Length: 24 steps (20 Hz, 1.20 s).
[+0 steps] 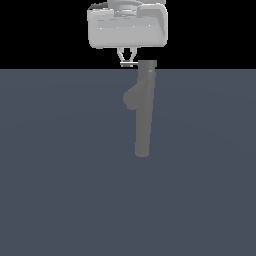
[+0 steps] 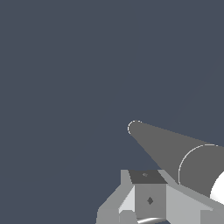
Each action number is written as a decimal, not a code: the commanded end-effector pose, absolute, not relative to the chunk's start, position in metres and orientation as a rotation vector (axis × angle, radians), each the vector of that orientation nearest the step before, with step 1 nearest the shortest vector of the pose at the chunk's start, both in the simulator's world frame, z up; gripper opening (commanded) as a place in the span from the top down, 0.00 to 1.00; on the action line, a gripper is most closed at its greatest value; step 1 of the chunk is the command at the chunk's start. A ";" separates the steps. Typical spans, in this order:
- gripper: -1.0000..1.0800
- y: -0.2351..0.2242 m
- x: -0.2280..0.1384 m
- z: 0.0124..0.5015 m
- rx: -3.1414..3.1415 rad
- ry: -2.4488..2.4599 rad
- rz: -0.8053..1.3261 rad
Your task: Turn on the faucet by rotating a designated handle.
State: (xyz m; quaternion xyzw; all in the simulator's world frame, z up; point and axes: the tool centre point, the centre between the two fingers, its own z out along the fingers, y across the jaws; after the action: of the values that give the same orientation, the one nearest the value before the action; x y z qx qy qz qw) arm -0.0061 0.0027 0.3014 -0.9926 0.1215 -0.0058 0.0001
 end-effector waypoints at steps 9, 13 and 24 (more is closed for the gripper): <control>1.00 0.000 -0.042 0.301 -3.119 0.376 -0.005; 1.00 -0.002 -0.055 0.301 -3.119 0.373 -0.002; 1.00 -0.033 -0.073 0.301 -3.119 0.375 -0.007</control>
State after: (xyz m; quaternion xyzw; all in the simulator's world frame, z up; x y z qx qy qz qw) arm -0.0615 -0.0188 0.3003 -0.9938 0.1107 -0.0081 0.0008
